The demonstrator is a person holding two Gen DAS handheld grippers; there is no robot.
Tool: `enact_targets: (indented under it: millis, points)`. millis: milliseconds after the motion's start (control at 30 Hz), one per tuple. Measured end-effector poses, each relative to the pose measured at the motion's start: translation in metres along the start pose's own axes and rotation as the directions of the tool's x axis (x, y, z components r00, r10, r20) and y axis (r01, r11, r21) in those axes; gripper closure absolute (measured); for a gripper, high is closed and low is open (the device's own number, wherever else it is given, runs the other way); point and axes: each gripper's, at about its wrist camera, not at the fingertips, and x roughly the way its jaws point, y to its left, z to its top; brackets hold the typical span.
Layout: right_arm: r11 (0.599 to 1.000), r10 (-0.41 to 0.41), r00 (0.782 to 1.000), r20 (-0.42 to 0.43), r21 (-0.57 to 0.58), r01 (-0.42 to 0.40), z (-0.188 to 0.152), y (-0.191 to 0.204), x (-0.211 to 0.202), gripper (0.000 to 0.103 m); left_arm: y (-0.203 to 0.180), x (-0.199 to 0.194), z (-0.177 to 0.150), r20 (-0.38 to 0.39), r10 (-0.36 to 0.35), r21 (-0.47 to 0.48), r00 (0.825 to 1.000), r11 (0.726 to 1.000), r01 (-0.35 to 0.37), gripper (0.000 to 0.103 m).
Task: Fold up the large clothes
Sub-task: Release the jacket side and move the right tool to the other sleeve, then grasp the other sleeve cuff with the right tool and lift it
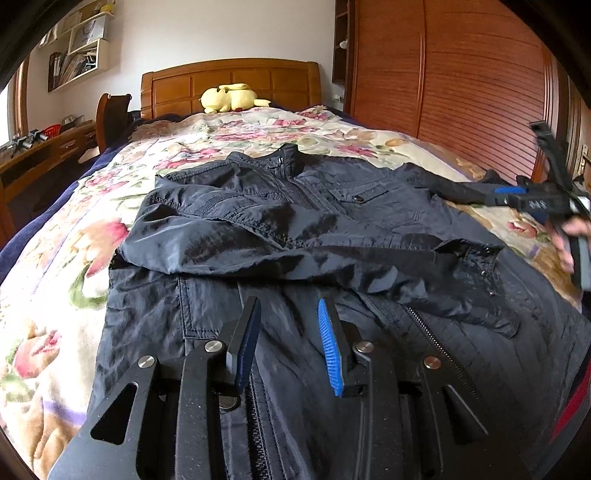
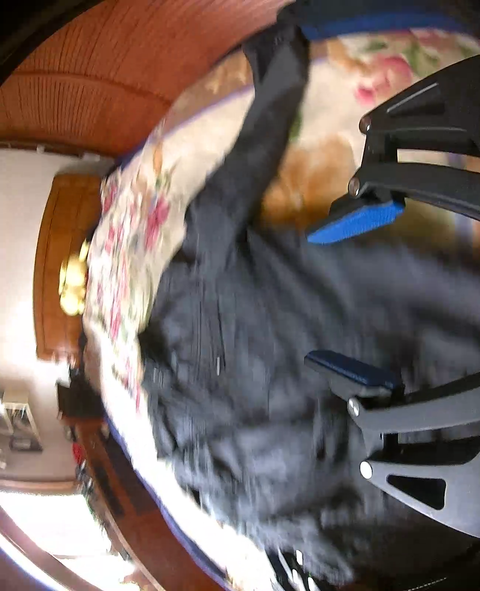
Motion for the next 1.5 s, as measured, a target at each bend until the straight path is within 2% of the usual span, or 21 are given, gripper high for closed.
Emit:
enact_targets:
  millis: [100, 233, 400, 633, 933, 1167, 1200, 1267, 1300, 1333, 1433, 1500]
  points:
    - [0.996, -0.082, 0.995, -0.049, 0.020, 0.083, 0.005, -0.038, 0.028, 0.036, -0.002, 0.003, -0.001, -0.011, 0.008, 0.010, 1.000, 1.000, -0.008, 0.070]
    - [0.985, -0.157, 0.980, -0.118, 0.054, 0.164, 0.013, -0.069, 0.069, 0.035, -0.005, 0.007, -0.001, -0.024, 0.016, 0.024, 1.000, 1.000, -0.016, 0.070]
    - [0.970, -0.239, 0.954, -0.179, 0.002, 0.244, 0.017, -0.086, 0.106, 0.031, -0.005, 0.010, -0.001, -0.039, 0.009, 0.026, 0.999, 1.000, -0.008, 0.070]
    - [0.940, -0.340, 0.923, -0.181, -0.037, 0.339, 0.031, -0.094, 0.135, 0.027, -0.005, 0.014, -0.001, -0.057, -0.004, 0.018, 0.998, 1.000, 0.006, 0.070]
    - [0.927, -0.373, 0.907, -0.198, -0.026, 0.375, 0.035, -0.106, 0.169, 0.012, -0.003, 0.018, -0.001, -0.076, -0.016, 0.010, 0.997, 1.000, 0.017, 0.070]
    - [0.920, -0.390, 0.902, -0.185, -0.030, 0.391, 0.039, -0.117, 0.189, 0.009, -0.003, 0.019, -0.002, -0.079, -0.017, 0.009, 0.997, 1.000, 0.018, 0.070]
    - [0.925, -0.378, 0.907, -0.183, -0.032, 0.379, 0.039, -0.116, 0.190, 0.015, -0.003, 0.019, -0.002, -0.079, -0.017, 0.009, 0.997, 1.000, 0.018, 0.070]
    - [0.927, -0.375, 0.911, -0.170, -0.051, 0.372, 0.037, -0.110, 0.179, 0.040, -0.003, 0.019, -0.002, -0.078, -0.017, 0.008, 0.997, 1.000, 0.018, 0.070]
    - [0.914, -0.407, 0.899, -0.164, -0.074, 0.400, 0.038, -0.107, 0.177, 0.073, -0.003, 0.019, -0.002, -0.079, -0.017, 0.008, 0.997, 1.000, 0.018, 0.070]
    - [0.899, -0.438, 0.884, -0.164, -0.088, 0.429, 0.039, -0.103, 0.175, 0.085, -0.003, 0.019, -0.002, -0.079, -0.018, 0.008, 0.997, 1.000, 0.019, 0.070]
    - [0.895, -0.447, 0.885, -0.129, -0.060, 0.443, 0.047, -0.097, 0.162, 0.094, -0.002, 0.019, -0.002, -0.078, -0.021, 0.000, 0.997, 1.000, 0.021, 0.070]
    - [0.893, -0.449, 0.888, -0.094, -0.023, 0.449, 0.053, -0.093, 0.147, 0.095, -0.001, 0.018, -0.002, -0.073, -0.021, -0.002, 0.997, 1.000, 0.021, 0.070]
